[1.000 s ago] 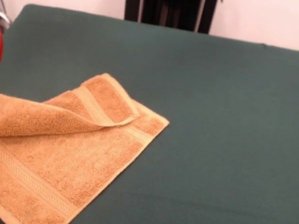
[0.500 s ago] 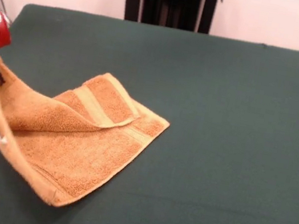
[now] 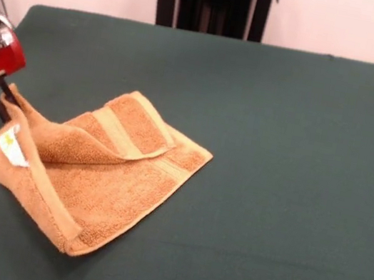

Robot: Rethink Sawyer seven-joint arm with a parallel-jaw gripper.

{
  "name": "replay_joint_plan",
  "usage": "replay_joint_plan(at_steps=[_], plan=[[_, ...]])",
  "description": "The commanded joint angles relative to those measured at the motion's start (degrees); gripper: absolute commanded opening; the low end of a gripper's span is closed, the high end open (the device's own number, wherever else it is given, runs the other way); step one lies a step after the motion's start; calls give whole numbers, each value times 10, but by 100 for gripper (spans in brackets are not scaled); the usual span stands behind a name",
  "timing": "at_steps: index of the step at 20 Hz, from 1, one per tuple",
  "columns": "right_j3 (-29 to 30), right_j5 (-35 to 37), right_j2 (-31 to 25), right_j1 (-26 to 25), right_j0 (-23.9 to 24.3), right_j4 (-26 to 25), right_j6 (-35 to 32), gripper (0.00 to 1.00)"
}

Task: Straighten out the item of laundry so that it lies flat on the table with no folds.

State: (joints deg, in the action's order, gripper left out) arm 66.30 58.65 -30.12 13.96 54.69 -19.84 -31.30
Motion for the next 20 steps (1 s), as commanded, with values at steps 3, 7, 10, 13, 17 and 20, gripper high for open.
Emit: replay_joint_plan(at_steps=[3, 7, 10, 13, 17, 20], plan=[[-58, 9, -44, -38, -46, -23, 78, 0], [-123, 9, -43, -27, -74, -54, 112, 0], [-146, -3, -45, -9, -88, -68, 115, 0], [-139, -3, -32, 13, -97, -65, 63, 0], [-101, -23, -18, 39, -96, -46, -15, 0], [-101, -13, -8, 40, -104, -33, -58, 0]])
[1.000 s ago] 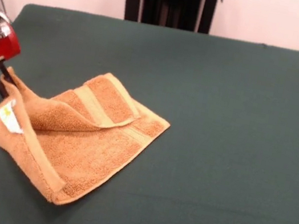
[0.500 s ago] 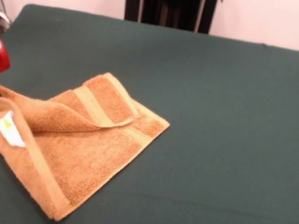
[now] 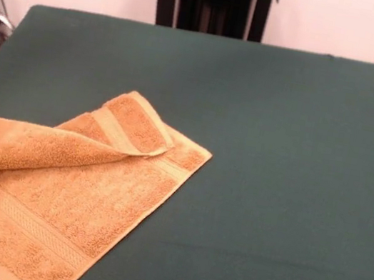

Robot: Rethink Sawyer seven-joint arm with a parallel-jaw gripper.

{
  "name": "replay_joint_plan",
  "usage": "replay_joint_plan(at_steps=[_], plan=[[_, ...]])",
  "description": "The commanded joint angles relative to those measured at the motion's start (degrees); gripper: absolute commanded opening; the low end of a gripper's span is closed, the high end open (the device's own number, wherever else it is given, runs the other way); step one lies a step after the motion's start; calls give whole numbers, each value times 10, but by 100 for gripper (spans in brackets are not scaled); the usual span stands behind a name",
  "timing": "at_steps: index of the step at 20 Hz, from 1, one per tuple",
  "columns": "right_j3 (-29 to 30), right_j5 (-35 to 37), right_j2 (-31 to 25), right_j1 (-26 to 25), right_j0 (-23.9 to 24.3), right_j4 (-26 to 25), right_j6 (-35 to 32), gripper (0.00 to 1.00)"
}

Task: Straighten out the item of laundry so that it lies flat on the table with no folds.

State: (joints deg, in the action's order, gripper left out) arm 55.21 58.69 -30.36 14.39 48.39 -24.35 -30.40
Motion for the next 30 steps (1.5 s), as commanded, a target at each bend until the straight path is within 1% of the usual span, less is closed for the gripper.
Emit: replay_joint_plan(at_steps=[1, 4, 6, 14, 15, 16, 28, 29, 30], plan=[[3, -7, -5, 32, -42, 16, -72, 0], [2, -14, -8, 25, -42, 22, -77, 0], [12, -29, -6, 23, -41, 26, -91, 0], [2, -28, 4, 17, -58, 26, -112, 0], [5, -33, 2, 18, -57, 24, -104, 0], [5, -34, 4, 18, -59, 24, -108, 100], [27, -57, 7, 24, -54, 24, -103, 100], [31, -63, 9, 26, -54, 26, -113, 100], [32, -58, 18, 28, -58, 31, -139, 100]])
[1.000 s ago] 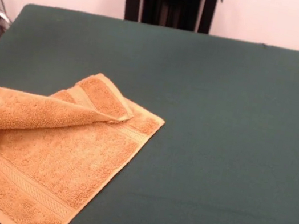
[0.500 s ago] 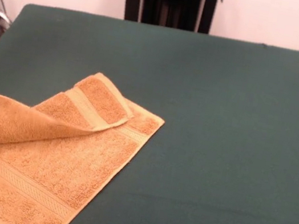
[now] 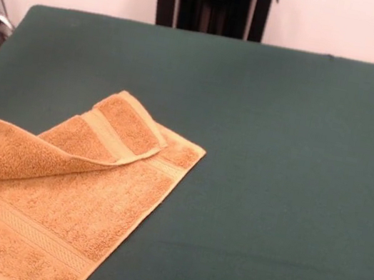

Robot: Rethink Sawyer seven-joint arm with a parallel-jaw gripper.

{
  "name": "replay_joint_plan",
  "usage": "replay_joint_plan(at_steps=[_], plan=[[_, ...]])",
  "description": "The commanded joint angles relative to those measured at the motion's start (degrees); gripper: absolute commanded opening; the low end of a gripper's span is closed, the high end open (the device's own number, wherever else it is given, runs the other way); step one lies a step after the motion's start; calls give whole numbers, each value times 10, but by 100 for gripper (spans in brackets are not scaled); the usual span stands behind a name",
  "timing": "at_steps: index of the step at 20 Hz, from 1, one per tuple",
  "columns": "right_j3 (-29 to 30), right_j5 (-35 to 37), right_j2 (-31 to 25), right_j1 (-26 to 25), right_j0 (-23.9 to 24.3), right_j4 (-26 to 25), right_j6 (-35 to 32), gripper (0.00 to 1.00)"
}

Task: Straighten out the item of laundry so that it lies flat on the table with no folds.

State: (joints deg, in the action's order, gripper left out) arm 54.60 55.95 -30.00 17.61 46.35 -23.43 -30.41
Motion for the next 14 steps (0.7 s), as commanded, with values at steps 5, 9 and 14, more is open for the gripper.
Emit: replay_joint_plan(at_steps=[5, 9, 14], plan=[[43, -29, 34, 10, -54, 18, -159, 100], [23, 9, 59, 21, -79, 19, -176, 100], [1, 63, 89, 35, -111, 28, -197, 100]])
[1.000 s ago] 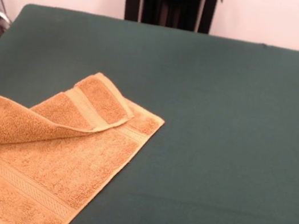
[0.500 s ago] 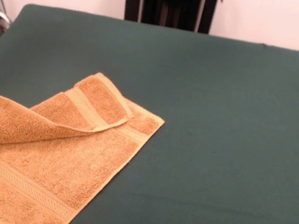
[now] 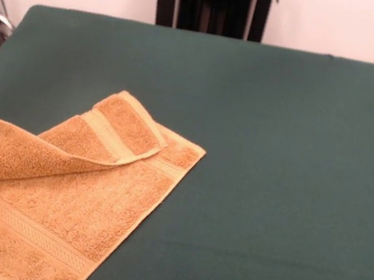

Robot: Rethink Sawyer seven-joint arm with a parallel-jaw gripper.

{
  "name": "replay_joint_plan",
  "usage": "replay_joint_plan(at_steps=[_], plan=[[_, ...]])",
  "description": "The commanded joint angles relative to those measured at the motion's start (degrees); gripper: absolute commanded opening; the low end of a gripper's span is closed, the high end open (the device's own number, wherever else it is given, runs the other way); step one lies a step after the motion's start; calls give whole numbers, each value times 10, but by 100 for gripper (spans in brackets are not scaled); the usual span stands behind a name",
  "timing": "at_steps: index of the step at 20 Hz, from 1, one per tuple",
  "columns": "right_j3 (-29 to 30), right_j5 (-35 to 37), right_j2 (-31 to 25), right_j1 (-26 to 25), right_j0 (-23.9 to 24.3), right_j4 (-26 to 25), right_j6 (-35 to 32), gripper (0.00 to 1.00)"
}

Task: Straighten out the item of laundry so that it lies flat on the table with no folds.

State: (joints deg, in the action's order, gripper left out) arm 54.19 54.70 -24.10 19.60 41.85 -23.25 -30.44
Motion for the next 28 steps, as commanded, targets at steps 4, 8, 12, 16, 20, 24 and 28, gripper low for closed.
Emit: replay_joint_plan(at_steps=[4, 8, 12, 16, 20, 24, 28], plan=[[-7, 88, 46, 16, -79, 41, -205, 100], [-13, 99, 64, 25, -93, 53, -202, 100], [-20, 97, 78, 25, -105, 63, -206, 100], [-27, 102, 94, 26, -118, 73, -205, 100], [-19, 99, 112, 34, -130, 81, -223, 100], [34, 38, 139, 51, -149, 98, -281, 100], [64, 21, 154, 70, -168, 112, -295, 100]])
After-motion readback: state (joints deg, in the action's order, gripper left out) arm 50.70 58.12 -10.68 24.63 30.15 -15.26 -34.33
